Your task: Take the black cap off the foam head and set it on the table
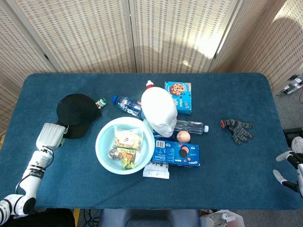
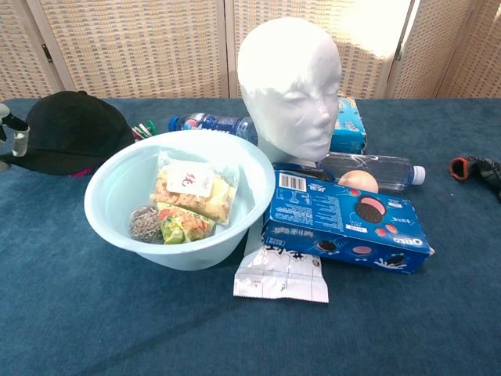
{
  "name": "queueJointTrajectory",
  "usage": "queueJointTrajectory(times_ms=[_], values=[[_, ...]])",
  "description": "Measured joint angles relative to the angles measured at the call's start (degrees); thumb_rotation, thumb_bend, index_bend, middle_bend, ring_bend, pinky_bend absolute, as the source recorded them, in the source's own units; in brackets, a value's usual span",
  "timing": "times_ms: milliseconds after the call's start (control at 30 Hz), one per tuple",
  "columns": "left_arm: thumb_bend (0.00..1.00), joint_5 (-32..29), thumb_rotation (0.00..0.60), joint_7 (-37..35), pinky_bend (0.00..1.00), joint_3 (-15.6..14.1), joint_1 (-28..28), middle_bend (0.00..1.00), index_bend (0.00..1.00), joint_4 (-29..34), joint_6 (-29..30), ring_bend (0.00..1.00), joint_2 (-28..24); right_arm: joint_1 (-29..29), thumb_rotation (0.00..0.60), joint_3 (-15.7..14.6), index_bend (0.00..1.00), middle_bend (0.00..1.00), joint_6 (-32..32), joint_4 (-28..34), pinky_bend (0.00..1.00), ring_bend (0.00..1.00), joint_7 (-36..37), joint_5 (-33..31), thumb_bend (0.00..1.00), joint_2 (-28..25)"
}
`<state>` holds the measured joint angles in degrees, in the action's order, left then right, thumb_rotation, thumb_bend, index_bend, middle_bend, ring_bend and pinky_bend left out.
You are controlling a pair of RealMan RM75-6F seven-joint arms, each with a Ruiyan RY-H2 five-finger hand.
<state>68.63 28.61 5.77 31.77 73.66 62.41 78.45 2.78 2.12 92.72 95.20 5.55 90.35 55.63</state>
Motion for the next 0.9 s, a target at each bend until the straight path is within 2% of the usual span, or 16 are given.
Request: queueJointTrajectory(times_ms=[67, 233, 467, 533, 767, 900], values=[[0.21, -1.7, 0.600, 2.6, 1.00, 0.4, -0.4, 0.72, 0.00, 2.9, 0.3, 0.95, -1.0, 0.0, 0.600, 0.0, 0.49, 0.44, 0.1, -0.1, 0.52, 0.41, 0.1, 0.0, 0.24, 0.0], [0.18, -3.4, 0.600, 6.1, 1.00, 1.0, -1.4, 0.60, 0.00, 7.7, 3.2, 0.87, -2.4, 0.1, 0.600, 0.0, 0.49, 0.44, 0.3, -0.3, 0.52, 0.41, 0.3, 0.0, 0.24, 0.1], [0.18, -4.7, 0.600, 8.3, 0.99, 1.5, -2.8, 0.40, 0.00, 12.5, 6.8, 0.62, -3.5, 0.3, 0.600, 0.0, 0.49, 0.44, 0.6, -0.7, 0.52, 0.41, 0.8, -0.1, 0.24, 0.2], [0.18, -4.1, 0.600, 7.0, 0.92, 2.0, -3.5, 0.37, 0.00, 13.2, 8.9, 0.55, -3.6, 0.4, 0.600, 0.0, 0.49, 0.44, 0.5, -0.8, 0.52, 0.41, 0.8, -0.1, 0.24, 0.2], [0.18, -1.4, 0.600, -0.8, 0.57, 2.9, -8.1, 0.28, 0.04, 16.6, 16.8, 0.35, -4.0, -0.6, 0.600, -0.3, 0.49, 0.44, -1.7, -1.0, 0.51, 0.41, 0.3, 0.1, 0.24, -0.4], [0.18, -1.0, 0.600, -3.4, 0.46, 2.5, -10.5, 0.24, 0.06, 19.3, 18.7, 0.29, -5.1, -1.6, 0.600, -0.2, 0.49, 0.44, -2.3, -0.9, 0.45, 0.37, -0.2, 1.0, 0.24, -0.5]])
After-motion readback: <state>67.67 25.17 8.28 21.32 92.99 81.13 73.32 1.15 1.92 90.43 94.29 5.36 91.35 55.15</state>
